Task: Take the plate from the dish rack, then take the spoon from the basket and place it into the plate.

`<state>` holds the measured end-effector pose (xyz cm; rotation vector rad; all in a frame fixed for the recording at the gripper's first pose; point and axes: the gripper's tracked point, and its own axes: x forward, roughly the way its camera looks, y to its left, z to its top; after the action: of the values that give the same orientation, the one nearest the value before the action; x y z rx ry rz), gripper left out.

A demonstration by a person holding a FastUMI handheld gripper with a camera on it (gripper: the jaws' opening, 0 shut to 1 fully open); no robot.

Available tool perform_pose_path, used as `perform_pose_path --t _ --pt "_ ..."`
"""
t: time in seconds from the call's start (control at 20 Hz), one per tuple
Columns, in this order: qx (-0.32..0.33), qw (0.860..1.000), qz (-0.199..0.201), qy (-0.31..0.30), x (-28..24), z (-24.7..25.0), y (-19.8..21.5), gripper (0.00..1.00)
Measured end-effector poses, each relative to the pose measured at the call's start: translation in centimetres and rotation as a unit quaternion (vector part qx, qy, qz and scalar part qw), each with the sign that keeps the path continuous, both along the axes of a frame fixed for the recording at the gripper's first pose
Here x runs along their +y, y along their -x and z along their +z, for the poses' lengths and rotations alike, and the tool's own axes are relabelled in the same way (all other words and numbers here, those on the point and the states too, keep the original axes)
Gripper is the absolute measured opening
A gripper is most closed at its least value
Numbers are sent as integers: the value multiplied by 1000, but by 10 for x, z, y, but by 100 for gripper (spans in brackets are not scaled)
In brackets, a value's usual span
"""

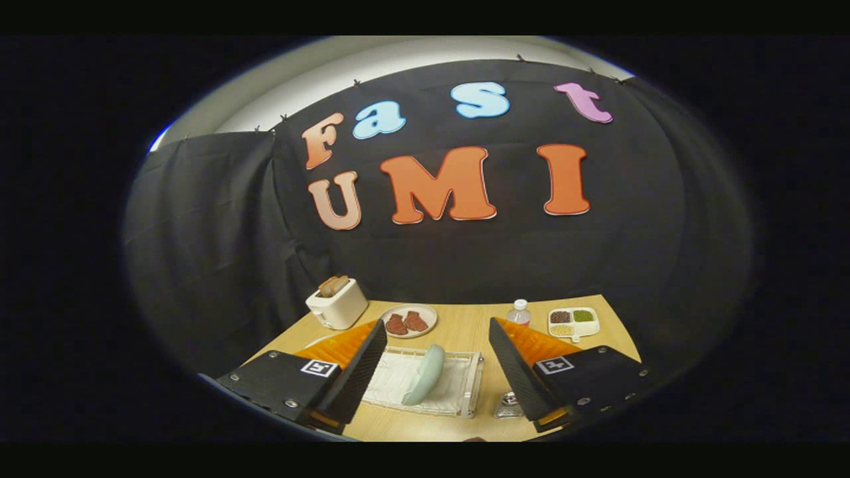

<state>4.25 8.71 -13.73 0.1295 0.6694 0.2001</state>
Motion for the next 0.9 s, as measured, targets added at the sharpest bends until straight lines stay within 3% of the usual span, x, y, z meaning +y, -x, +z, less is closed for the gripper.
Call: perform_pose_path --t 0.3,0.9 --pt "111 993 34 17 18 -65 0 90" --pt "271 957 67 77 37 -168 12 86"
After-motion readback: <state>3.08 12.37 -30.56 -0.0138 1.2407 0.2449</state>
